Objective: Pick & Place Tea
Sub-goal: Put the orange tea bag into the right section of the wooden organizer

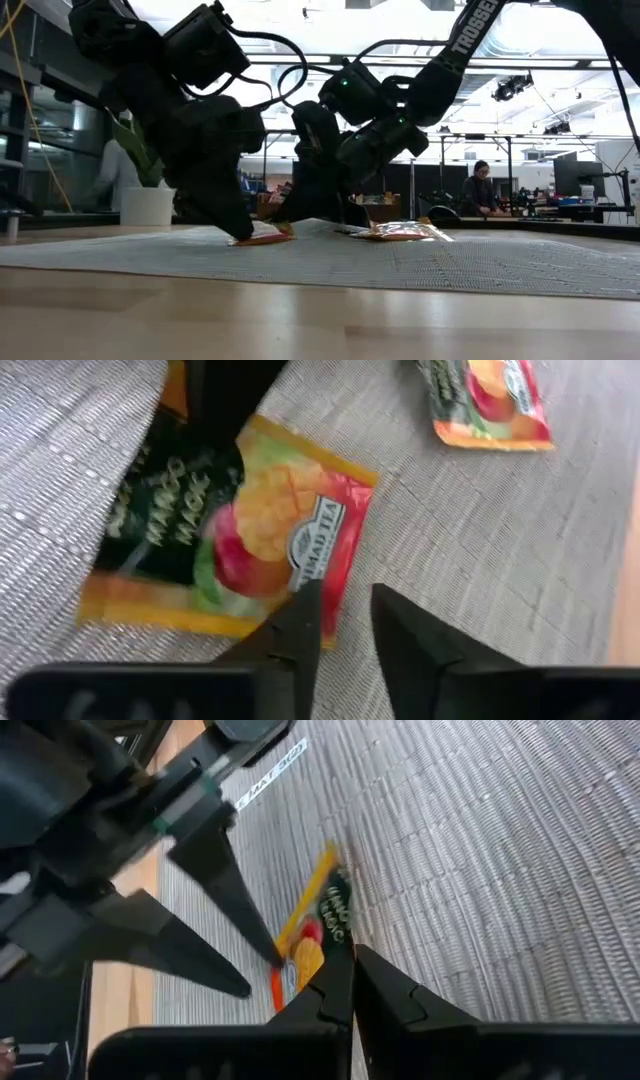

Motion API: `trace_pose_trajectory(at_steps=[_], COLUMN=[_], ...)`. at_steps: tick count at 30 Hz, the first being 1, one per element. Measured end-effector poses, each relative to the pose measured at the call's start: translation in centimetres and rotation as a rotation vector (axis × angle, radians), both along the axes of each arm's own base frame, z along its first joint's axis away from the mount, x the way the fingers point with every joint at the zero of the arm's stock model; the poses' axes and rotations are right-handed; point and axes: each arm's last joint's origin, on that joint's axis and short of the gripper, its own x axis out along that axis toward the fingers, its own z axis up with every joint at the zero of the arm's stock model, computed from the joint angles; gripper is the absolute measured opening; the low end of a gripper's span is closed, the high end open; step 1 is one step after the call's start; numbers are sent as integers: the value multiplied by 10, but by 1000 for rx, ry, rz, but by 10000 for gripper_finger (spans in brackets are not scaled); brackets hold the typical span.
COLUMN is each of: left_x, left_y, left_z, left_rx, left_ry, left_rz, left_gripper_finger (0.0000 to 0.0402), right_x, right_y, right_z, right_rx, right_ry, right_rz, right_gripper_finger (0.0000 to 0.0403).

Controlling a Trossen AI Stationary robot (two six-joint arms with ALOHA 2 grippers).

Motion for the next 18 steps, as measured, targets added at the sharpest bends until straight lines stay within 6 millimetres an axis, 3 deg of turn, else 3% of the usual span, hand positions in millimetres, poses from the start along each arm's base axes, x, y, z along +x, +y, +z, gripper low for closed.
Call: trace_pose_trajectory(at_steps=[7, 14, 18], left_x=[-23, -41, -41], left_y=[4, 10, 12], left_z=[21, 42, 45], left_rx=[42, 146, 152], left_ry=[96, 119, 101], left_rz=[33, 142, 190], left_gripper_finger=[148, 152, 152], right_x=[0, -2, -4], right_y=[0, 0, -1], right_z=[0, 9, 30], right_rx=[6, -7, -42], right_ry=[0, -6, -56], right_rz=[2, 11, 17], right_gripper_finger=[1, 0, 0])
